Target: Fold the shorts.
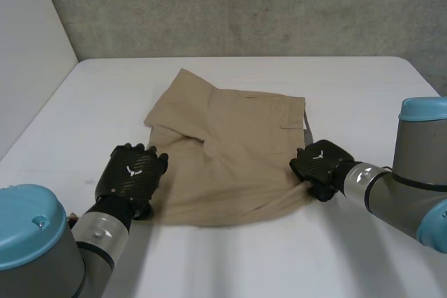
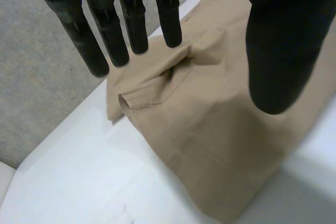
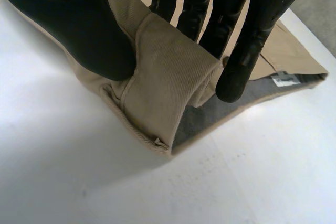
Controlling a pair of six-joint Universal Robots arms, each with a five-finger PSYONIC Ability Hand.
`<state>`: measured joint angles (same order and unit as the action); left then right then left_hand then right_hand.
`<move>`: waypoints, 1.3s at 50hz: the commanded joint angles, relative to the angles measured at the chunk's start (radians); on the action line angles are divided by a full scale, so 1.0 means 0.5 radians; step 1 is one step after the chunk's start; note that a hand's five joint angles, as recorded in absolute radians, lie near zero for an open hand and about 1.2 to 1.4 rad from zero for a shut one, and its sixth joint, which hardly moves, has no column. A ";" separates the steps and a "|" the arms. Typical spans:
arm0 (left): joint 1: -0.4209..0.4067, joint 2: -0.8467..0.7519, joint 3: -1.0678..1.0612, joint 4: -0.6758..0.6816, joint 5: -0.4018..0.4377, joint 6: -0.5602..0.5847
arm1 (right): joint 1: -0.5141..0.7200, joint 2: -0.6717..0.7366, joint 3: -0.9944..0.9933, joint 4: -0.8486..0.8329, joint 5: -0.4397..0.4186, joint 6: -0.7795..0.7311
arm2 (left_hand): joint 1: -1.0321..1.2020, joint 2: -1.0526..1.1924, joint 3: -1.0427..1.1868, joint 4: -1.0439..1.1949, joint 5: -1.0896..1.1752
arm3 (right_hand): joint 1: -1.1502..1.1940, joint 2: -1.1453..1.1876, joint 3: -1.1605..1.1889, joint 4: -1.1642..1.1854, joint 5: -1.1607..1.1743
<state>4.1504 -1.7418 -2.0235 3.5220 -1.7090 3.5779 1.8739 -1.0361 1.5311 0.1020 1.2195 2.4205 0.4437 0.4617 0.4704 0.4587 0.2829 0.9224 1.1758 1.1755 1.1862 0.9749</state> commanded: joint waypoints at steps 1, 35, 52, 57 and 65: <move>0.016 -0.002 -0.073 -0.003 0.022 0.002 | 0.004 -0.038 0.043 -0.026 0.077 0.098 | 0.003 -0.033 -0.050 -0.027 -0.024 | 0.948 0.441 0.441 0.420 0.494; 0.342 -0.367 0.074 0.015 0.276 0.008 | -0.069 -0.045 0.092 -0.094 0.101 0.611 | 1.905 1.869 1.852 1.875 1.878 | 0.948 0.441 0.441 0.420 0.494; 0.280 0.679 0.457 -0.113 0.255 -0.014 | -0.075 -0.876 -0.423 0.406 0.123 0.405 | 1.905 1.869 1.852 1.875 1.878 | 0.948 0.441 0.441 0.420 0.494; 0.265 0.769 0.672 -0.245 0.255 -0.112 | -0.069 -0.974 -0.690 0.563 0.126 0.405 | 1.905 1.869 1.852 1.875 1.878 | 0.948 0.441 0.441 0.420 0.494; 0.268 0.321 0.902 -0.411 0.246 -0.149 | -0.051 -0.751 -0.847 0.649 0.205 0.378 | 1.905 1.869 1.852 1.875 1.878 | 0.948 0.441 0.441 0.420 0.494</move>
<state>4.2837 -1.4036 -1.6508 3.3697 -1.5816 3.5156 1.8387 -1.5121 1.1552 0.4059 1.2876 2.6174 1.1206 1.1972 1.1909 1.1983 0.9882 0.9662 1.1758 1.1758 1.1910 0.9896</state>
